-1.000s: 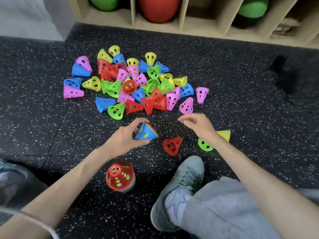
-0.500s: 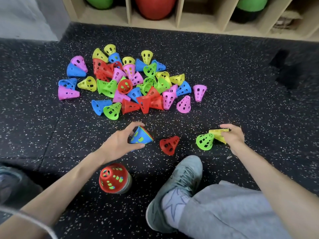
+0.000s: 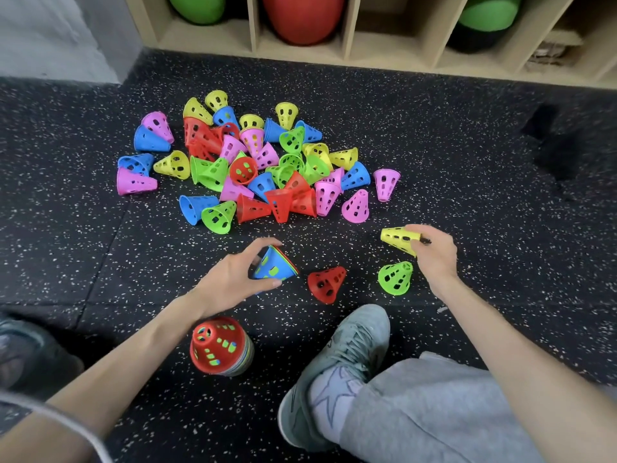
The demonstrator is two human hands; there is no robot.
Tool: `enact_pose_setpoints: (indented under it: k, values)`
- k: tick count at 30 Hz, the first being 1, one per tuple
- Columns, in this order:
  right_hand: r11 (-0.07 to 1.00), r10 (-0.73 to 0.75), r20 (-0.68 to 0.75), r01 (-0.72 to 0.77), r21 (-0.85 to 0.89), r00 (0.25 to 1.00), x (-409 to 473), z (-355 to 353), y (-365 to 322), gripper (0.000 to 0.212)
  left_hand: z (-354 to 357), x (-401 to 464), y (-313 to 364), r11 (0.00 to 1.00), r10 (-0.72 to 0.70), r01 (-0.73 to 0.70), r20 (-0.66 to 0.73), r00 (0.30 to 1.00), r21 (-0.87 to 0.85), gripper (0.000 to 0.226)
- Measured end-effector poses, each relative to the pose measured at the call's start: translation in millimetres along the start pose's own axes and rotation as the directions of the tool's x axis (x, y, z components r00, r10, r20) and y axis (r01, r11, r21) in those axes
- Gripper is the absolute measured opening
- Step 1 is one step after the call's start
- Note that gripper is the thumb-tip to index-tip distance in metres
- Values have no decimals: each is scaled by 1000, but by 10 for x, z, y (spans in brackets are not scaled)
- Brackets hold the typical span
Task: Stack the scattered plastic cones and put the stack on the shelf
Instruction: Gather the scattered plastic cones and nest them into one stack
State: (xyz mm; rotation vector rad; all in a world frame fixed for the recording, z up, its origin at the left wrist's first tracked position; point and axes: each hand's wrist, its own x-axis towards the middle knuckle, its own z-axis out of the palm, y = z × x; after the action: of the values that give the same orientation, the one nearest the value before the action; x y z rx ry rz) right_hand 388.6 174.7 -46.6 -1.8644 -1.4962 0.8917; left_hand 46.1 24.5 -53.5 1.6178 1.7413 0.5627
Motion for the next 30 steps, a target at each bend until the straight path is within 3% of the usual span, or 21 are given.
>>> enact_pose_setpoints:
  k: [8, 15, 22, 30]
  values:
    - [960, -254, 203, 221, 170, 946, -335, 342, -645, 49, -66, -25, 89, 1000, 10, -11, -65, 998, -15, 65]
    - [931, -356, 527, 242, 275, 771, -635, 666, -979, 45, -121, -61, 133, 999, 18, -26, -172, 985, -45, 71]
    - [911, -411, 617, 315, 264, 671, -819, 884, -1093, 30, -120, -98, 124, 998, 19, -28, -183, 983, -49, 79]
    - [917, -397, 678, 299, 264, 619, -919, 1080, -1246, 31, -214, -218, -59, 996, -41, 23, -228, 973, -83, 79]
